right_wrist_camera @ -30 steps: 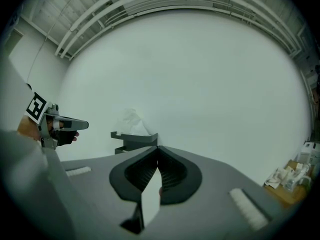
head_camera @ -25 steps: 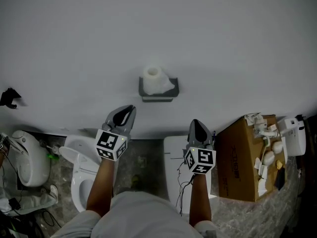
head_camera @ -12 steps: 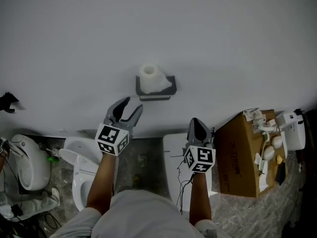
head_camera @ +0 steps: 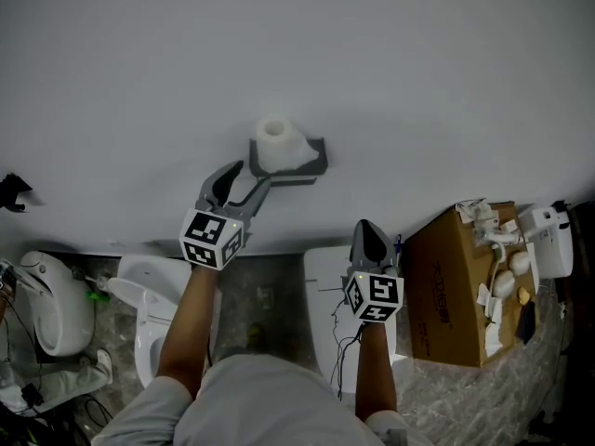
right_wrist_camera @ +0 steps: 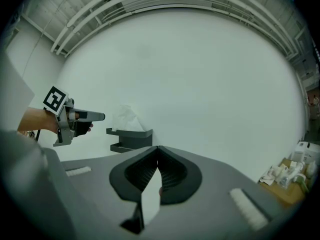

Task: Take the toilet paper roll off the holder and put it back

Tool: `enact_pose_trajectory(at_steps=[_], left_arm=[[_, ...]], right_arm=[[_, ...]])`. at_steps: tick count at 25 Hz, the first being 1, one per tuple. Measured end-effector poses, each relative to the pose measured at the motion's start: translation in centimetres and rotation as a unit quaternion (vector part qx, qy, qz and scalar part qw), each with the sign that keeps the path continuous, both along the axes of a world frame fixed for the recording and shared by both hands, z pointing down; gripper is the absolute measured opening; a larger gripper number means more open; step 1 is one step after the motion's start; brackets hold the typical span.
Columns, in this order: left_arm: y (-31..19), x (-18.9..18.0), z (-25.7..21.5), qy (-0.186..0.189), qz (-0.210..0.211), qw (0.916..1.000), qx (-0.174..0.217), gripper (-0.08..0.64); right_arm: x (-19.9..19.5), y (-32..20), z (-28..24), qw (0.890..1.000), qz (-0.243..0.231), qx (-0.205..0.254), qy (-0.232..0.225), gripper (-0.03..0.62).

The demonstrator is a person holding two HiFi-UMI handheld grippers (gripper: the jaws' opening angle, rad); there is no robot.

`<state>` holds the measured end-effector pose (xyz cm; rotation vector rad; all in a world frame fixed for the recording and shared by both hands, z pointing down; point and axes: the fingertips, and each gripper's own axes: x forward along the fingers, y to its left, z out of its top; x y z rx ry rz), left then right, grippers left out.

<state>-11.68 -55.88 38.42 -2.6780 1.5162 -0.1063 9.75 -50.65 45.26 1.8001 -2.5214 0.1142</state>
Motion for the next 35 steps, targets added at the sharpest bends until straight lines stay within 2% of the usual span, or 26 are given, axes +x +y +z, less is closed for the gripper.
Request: enact_pose_trajectory(at_steps=[19,31,35], left_arm=[[-5.5,2.8,-0.1,-0.012,0.017,0.9997,-0.013,0.358],[-7.6,3.3,0.3,-0.014,0.021,0.9995,-0.018,0.364],[-7.5,3.2,0.3,-0.012,0.02,0.9996,-0.013,0.315]], right_arm=[[2.6,-1.2,1.2,1.0,0.02,-0.013,0.005,0.002],[4.0,-2.0,1.5,0.999,0.037,-0.018,0.006,0.002],[3.9,-2.1,1.6,0.999,0.036,-0.019,0.008,0.002]])
